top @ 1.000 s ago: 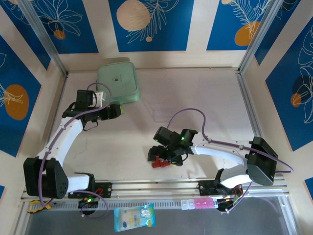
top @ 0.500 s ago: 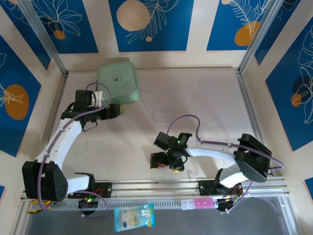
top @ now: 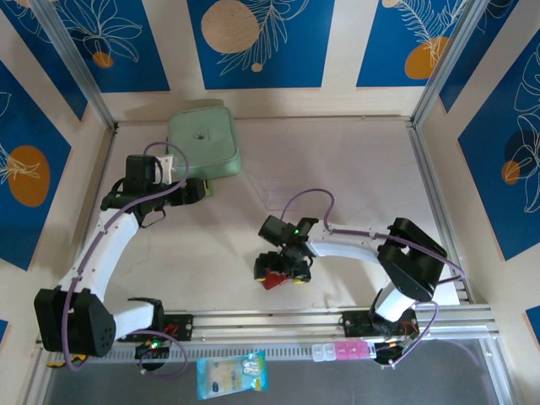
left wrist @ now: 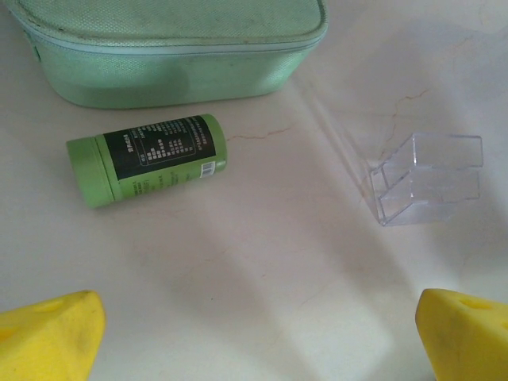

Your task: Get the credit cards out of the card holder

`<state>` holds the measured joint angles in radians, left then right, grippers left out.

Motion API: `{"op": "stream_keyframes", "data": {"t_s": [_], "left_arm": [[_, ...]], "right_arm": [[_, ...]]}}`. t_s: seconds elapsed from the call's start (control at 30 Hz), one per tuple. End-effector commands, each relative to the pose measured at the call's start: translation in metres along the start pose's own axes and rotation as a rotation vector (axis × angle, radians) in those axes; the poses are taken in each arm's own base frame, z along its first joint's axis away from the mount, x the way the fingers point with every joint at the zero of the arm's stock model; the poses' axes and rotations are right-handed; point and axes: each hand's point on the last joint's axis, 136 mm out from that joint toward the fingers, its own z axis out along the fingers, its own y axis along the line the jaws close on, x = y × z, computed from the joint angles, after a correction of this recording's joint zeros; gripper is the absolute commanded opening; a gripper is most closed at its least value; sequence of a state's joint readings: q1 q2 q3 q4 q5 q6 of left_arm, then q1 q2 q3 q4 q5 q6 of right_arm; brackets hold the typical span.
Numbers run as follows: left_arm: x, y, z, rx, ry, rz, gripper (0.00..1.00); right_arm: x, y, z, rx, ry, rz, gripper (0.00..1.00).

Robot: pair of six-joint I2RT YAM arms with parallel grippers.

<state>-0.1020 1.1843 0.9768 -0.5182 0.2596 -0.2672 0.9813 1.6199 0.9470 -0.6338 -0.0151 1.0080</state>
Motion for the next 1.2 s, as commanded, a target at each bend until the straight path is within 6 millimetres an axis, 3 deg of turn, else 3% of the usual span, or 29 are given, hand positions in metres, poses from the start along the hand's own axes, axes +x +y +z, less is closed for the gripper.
{"op": "stream_keyframes", "data": {"t_s": [0.0,0.4,0.57,0.8,0.93,1.17], "left_arm": [[0.004,0.006,-0.005,-0.032,0.004,0.021,1.0],[0.006,0.008,-0.003,-0.043,0.014,0.021,1.0],[0.006,0.008,-0.004,-0.041,0.014,0.021,1.0],[0.007,0.006,-0.005,-0.033,0.015,0.021,1.0],[0.006,0.006,-0.006,-0.032,0.008,0.022,1.0],[0.006,0.007,-0.007,-0.036,0.007,0.024,1.0]], "right_arm": [[-0.019,0.011,-0.002,-0.036,-0.017,-0.031,0.99],[-0.062,0.041,-0.001,-0.03,-0.037,-0.086,0.99],[-0.048,0.025,-0.007,0.099,-0.037,-0.08,0.99],[-0.03,0.022,0.009,0.156,0.011,-0.109,0.99],[-0.027,0.029,0.012,0.176,0.016,-0.15,1.0],[-0.028,0.01,0.006,0.269,0.013,-0.086,0.99]]}}
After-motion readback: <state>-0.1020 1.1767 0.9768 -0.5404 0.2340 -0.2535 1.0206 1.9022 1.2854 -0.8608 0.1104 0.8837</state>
